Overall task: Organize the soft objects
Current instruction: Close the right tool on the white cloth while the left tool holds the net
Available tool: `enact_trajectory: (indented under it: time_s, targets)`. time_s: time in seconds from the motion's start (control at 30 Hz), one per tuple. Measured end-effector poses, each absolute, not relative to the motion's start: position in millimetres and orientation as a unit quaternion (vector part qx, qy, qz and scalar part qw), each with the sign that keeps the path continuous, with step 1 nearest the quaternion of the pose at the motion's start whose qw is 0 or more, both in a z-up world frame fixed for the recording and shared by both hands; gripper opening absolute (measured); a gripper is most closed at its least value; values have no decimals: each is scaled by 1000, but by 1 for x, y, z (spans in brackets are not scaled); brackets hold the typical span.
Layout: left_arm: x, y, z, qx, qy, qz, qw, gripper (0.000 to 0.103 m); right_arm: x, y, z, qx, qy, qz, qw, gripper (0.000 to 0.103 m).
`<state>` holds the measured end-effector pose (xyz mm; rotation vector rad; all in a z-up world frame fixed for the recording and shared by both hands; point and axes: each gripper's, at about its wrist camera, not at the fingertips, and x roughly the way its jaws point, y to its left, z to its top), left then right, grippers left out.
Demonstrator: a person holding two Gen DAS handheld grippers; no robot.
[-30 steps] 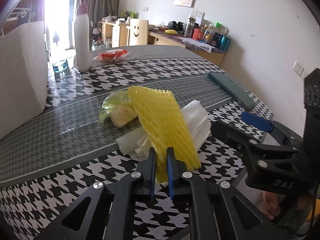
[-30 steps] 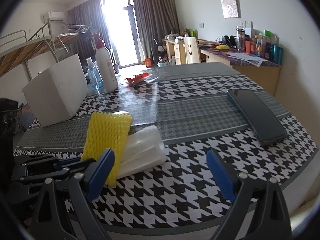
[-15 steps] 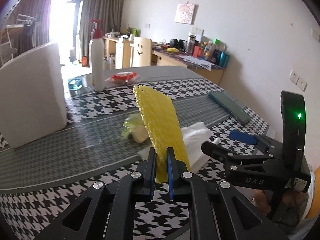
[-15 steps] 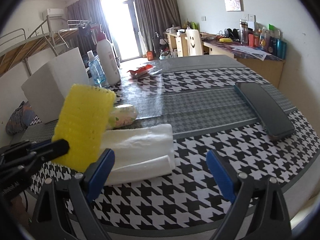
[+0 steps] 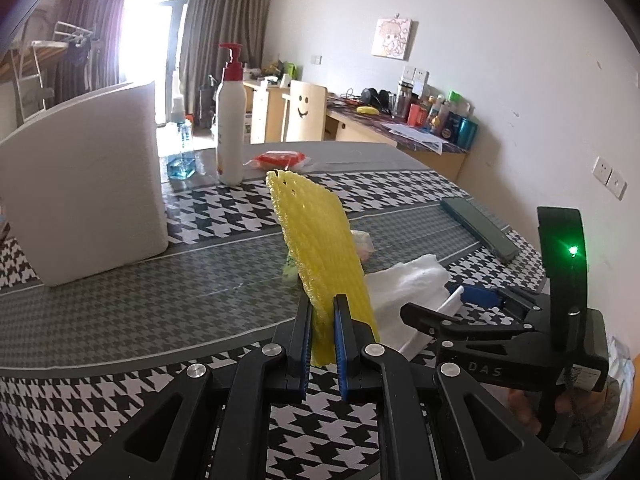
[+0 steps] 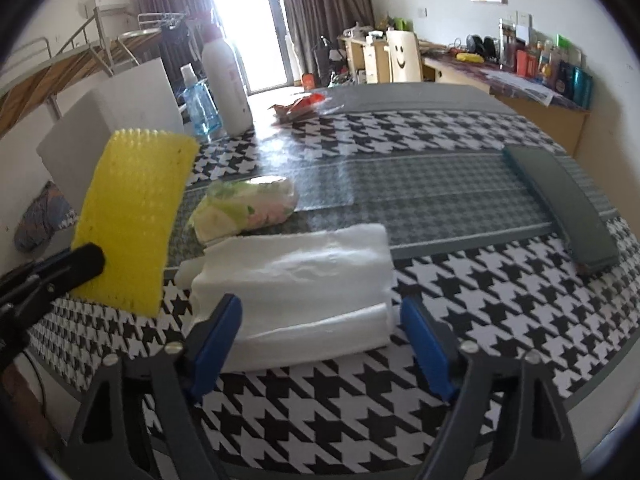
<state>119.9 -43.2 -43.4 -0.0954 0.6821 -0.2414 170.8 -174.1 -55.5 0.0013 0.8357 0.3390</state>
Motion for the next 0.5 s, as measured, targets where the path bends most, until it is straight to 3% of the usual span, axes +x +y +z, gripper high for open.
enact_trajectory:
  time_s: [0.13,0.3,0.37,0.5]
  targets:
    - [118,-41,-43,-48,333,-116,935,11,169,-169,-55,-17,407,162,899,66]
    - [115,-37,-44,-52,332,-114,935,11,165,-169,-55,-44,407,144,901,29]
    - [115,-37,-43,-51,330,-114,936,11,163,-173,-55,-51,411,138,900,23]
    - [113,-34,-42,-53,326,-115,937,11,154,-181,-48,-81,402,136,902,23]
